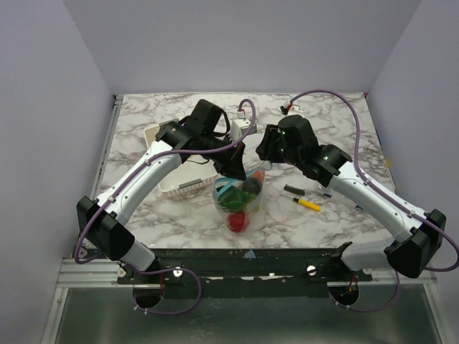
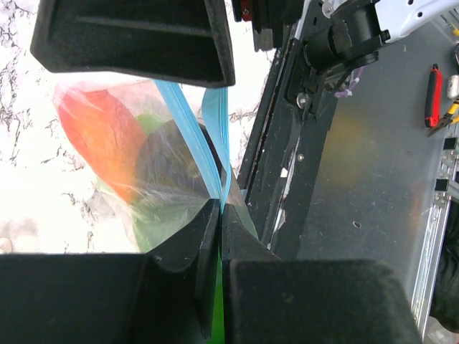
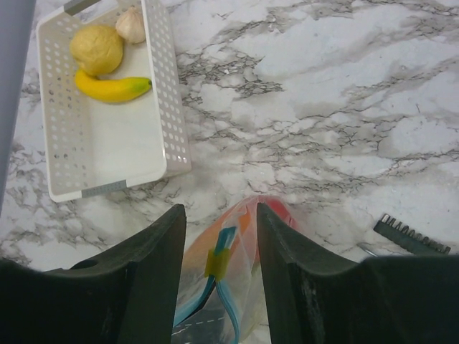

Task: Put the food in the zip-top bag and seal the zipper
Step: Zip the zipper food storage bag at the center of the board.

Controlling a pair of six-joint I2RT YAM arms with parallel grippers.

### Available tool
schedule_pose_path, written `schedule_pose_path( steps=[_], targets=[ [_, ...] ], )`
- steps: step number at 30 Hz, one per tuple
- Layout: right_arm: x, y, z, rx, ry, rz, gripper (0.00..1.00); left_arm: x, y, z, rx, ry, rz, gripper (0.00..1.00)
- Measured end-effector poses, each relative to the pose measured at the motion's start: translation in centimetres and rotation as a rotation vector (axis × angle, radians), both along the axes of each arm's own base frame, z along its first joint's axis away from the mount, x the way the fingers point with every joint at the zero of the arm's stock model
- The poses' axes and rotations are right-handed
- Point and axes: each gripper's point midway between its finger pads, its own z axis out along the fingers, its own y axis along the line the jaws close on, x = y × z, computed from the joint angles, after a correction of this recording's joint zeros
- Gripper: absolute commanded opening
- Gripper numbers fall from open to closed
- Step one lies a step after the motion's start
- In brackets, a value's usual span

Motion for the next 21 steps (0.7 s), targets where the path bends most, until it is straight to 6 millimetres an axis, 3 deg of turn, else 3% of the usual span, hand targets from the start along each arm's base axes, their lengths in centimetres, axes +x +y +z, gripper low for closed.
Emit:
schedule_pose_path(
  steps=[5,11,16,21],
  targets=[
    [-0.9,0.3,-0.4,-0.028,0.012,0.011,0.44,0.0,0.0,0.0,0.0,-0.001,0.001,0.09],
    [-1.3,0.1,-0.7,-0.046,0.02,-0.007,0.01,0.1,0.0,0.0,0.003,-0.002,0.005,0.32],
    [-1.2,0.1,-0.3,-0.01,0.021,-0.049,0.01,-0.2,0.6,-0.3,0.022,-0.02,0.048,0.49],
    [-1.7,0.0,1.9,0.113,-0.008,-0.088,0.01,-1.8,1.1,0.7,0.032,-0.069,0.103,0.63]
  ],
)
